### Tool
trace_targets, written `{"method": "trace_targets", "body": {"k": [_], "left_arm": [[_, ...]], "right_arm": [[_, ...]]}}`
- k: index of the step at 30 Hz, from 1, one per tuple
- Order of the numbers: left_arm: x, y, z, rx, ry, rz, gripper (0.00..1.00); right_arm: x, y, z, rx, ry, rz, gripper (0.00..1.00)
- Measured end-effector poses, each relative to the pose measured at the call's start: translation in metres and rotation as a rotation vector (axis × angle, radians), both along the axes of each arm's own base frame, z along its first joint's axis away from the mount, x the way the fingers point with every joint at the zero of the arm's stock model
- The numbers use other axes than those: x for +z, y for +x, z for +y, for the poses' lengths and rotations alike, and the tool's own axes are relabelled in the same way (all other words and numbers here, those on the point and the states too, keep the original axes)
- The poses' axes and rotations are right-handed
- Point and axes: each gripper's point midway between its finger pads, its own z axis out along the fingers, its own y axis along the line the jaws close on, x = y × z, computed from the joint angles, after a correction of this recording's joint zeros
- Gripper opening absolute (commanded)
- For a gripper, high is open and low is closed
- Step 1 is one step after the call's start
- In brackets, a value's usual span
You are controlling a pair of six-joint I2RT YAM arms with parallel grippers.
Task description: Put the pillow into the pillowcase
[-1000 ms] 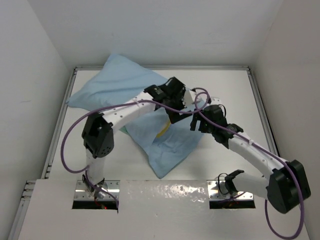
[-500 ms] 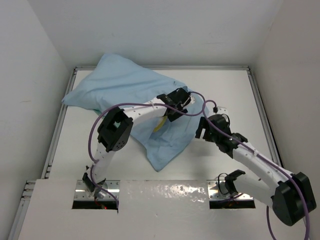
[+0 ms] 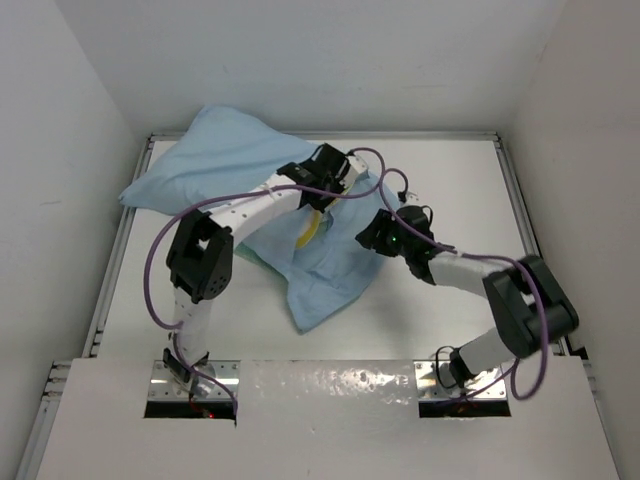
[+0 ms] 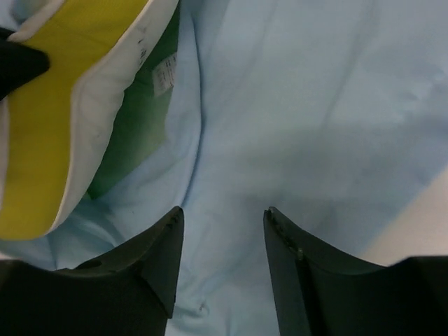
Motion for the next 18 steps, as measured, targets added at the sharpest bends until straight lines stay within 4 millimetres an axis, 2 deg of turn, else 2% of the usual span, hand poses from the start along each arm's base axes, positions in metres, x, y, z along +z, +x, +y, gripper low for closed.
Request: {"method": "trace_targets", "body": {"k": [3,7,11,15,18], "left_arm": [[0.015,0.003,0.009,0.012,-0.072,0.018,0.00],[0.020,0.003,0.013,0.012,-0.123,0.040,0.00],[0.019,-0.001,0.008,0.004,-0.143,0.065,0.00],[0.021,-0.001,0.009,0.009,-0.159,0.075,0.00],[0.025,-0.001,0.011,0.017,-0.169,0.085,0.00]], "right_arm": [[-0.003,0.027,0.023,0.034,0.069,0.001,0.61],[0.009,0.064,0.049,0.068,0.139,-0.046,0.62],[0.009,0.085,0.070,0.099,0.176,-0.054,0.61],[-0.009,0.100,0.095,0.124,0.165,-0.015,0.62],[-0.029,0.101,0.103,0.104,0.151,0.034,0.60]]}}
